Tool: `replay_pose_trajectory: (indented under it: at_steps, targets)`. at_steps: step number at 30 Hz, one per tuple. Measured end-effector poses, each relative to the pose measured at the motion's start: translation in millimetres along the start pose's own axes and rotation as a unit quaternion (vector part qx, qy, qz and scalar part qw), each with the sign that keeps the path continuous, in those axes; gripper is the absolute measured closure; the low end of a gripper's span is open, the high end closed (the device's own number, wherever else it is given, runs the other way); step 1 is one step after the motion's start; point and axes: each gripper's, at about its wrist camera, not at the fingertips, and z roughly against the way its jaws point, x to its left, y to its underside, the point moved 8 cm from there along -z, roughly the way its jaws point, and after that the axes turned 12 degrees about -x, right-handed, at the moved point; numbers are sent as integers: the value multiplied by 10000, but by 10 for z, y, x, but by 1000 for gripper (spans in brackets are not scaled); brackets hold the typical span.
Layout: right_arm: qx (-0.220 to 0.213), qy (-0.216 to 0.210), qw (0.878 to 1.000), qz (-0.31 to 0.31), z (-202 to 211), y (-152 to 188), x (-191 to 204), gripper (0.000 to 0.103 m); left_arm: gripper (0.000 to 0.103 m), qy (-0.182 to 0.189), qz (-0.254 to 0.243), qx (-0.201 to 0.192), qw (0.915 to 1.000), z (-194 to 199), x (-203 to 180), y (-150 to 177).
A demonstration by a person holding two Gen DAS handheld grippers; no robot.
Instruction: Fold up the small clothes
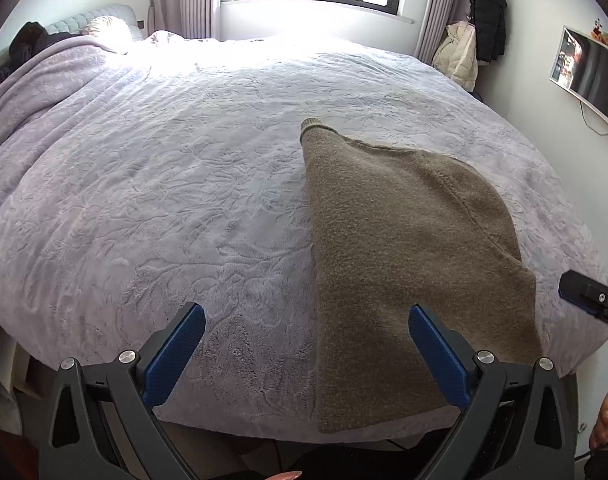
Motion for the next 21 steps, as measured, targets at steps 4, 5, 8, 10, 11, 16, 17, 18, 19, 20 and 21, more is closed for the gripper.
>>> replay_pose_trajectory:
  at_steps: [4,5,8,10,11,16,17,18,19,20,21]
  targets:
    - [-152,474,9974,521,4,-44,185,0,1,-48,-43,48,10000,25,-84,-12]
    - [-170,515,9969,562,-3,-44,218,0,1,-79,-76,47,9999,29,-101,-16]
    - [-98,560,9963,650,-44,-17,293,0,1,-163,-195,32,9997,44,-159,-23]
    - [-50,593,9954,747,-72,9,330,0,1,-172,-245,44,9995,43,-189,-23]
    - [-33,660,9946,800,-83,19,336,0,1,-191,-275,53,9994,43,-204,-24]
    - [16,879,9926,838,-115,57,317,0,1,-304,-338,59,9989,31,-241,-24]
    - [32,902,9926,810,-129,61,301,0,1,-301,-346,85,9989,18,-240,-20]
    - [41,933,9925,787,-133,67,286,0,1,-294,-351,116,9989,10,-249,-10]
    - [52,972,9923,771,-142,74,267,0,1,-290,-361,135,9988,4,-252,-1]
    - [59,1004,9920,760,-148,77,250,0,1,-302,-373,137,9988,3,-257,7]
    - [63,1042,9917,751,-151,79,235,0,1,-318,-390,124,9987,4,-259,12]
